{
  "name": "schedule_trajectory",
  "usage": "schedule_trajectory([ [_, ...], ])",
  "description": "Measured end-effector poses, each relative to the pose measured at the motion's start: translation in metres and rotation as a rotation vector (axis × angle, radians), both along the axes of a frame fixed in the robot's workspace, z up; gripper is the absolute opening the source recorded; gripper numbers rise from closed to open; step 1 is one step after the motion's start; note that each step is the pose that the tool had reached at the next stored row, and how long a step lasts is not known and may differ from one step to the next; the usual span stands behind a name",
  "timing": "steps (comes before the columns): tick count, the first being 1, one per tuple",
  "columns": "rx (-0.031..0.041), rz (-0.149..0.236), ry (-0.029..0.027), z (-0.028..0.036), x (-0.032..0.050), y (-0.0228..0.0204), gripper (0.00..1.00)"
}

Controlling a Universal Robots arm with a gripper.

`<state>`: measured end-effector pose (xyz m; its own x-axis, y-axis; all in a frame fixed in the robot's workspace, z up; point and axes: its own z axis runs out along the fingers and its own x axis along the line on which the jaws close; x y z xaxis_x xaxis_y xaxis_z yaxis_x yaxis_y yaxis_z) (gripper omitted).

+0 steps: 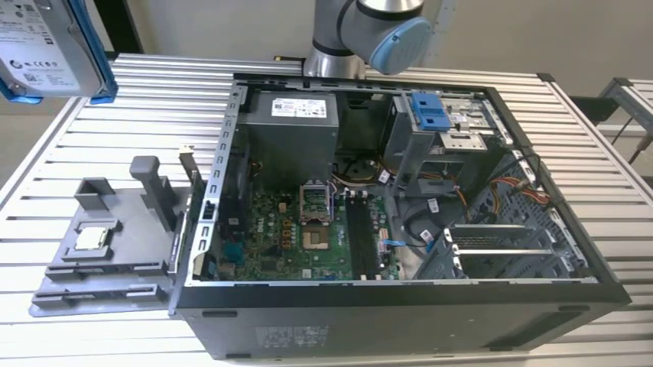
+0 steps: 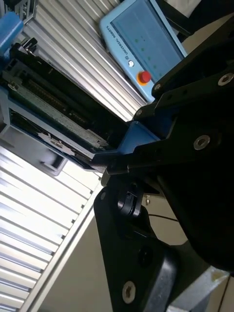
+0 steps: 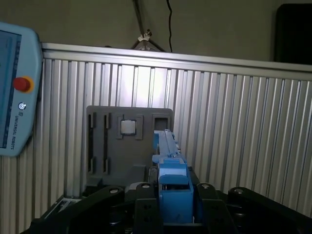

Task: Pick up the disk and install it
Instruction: 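Pick up the disk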

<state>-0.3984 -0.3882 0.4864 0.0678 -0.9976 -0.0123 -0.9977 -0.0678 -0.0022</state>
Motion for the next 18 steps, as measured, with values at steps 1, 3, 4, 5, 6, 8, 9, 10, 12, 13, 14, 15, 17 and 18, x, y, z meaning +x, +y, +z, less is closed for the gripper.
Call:
schedule_trajectory([
  [1,0.0,0.0,0.0,0.0001,0.0,0.0,0.0],
  [3,0.0,0.0,-0.0003,0.0001,0.0,0.0,0.0],
  [4,0.0,0.0,-0.0003,0.0002,0.0,0.0,0.0],
  [5,0.0,0.0,-0.0004,0.0002,0.0,0.0,0.0],
  [6,0.0,0.0,-0.0006,0.0002,0.0,0.0,0.0],
  [8,0.0,0.0,-0.0007,0.0001,0.0,0.0,0.0],
  [9,0.0,0.0,-0.0007,0.0002,0.0,0.0,0.0],
  [10,0.0,0.0,-0.0008,0.0001,0.0,0.0,0.0],
  [12,0.0,0.0,-0.0009,0.0002,0.0,0.0,0.0],
  [13,0.0,0.0,-0.001,0.0002,0.0001,0.0,0.0],
  [14,0.0,0.0,-0.001,0.0002,0.0004,0.0,0.0],
  [15,0.0,0.0,-0.0009,0.0002,0.0012,0.0,0.0],
  [17,0.0,0.0,-0.0009,0.0002,0.0034,0.0,0.0],
  [18,-0.0001,0.0,-0.0008,0.0002,0.0049,0.0,0.0],
])
